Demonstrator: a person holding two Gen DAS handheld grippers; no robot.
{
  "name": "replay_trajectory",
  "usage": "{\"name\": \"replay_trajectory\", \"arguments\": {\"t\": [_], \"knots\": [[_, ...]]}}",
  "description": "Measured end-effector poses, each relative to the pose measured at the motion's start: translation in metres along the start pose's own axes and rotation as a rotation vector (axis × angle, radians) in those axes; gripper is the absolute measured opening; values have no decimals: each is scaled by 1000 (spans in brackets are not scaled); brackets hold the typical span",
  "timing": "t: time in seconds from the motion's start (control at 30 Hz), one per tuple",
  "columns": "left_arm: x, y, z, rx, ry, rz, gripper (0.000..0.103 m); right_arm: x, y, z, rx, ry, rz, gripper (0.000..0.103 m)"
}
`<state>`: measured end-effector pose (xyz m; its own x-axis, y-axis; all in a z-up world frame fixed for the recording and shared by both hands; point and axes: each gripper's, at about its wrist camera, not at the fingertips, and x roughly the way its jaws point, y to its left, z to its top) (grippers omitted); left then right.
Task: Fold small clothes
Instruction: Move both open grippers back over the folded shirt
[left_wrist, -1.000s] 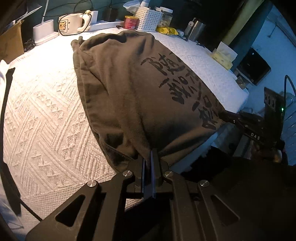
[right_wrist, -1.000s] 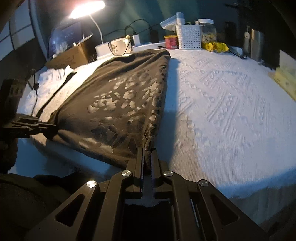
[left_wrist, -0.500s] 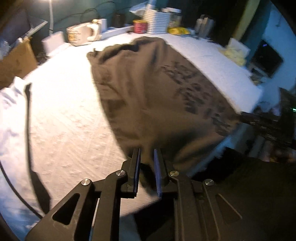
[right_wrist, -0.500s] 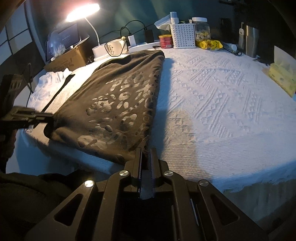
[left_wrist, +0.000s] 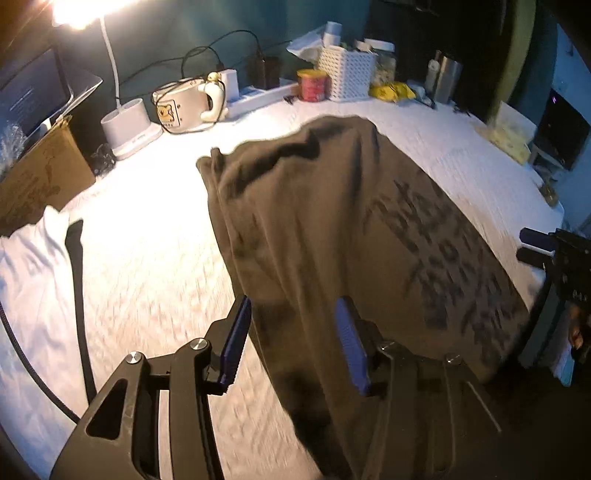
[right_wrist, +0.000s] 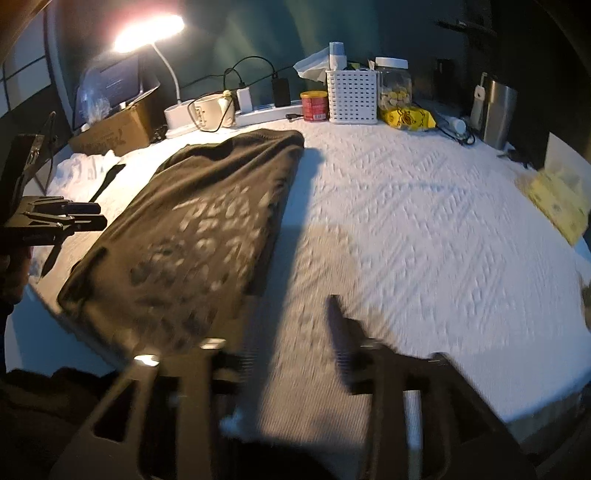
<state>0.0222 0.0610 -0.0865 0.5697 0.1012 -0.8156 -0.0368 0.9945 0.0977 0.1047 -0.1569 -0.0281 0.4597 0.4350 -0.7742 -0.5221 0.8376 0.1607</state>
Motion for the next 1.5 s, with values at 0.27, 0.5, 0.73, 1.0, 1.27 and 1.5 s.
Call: {"name": "replay_trajectory", "arguments": {"t": [0.27,0.5,0.73,1.0,1.27,1.5], "knots": [[39,27,64,-41,-70,-33,48,35,-8,48,12,-13,24,53],[77,36,110,-30,-66,-83,48,66,-11,78,9,15,31,53],[108,30,131,-18,-2,-121,48,88,-16,104,28,34,15,53],[136,43,141,-22,36,-16,51,108,-26,128,26,43,21,53],[115,68,130,-104,-8,56,51,131,-27,143,7,66,46,53],[97,104,104,-254,-13,-35,52,148,-22,151,24,83,43,53]]}}
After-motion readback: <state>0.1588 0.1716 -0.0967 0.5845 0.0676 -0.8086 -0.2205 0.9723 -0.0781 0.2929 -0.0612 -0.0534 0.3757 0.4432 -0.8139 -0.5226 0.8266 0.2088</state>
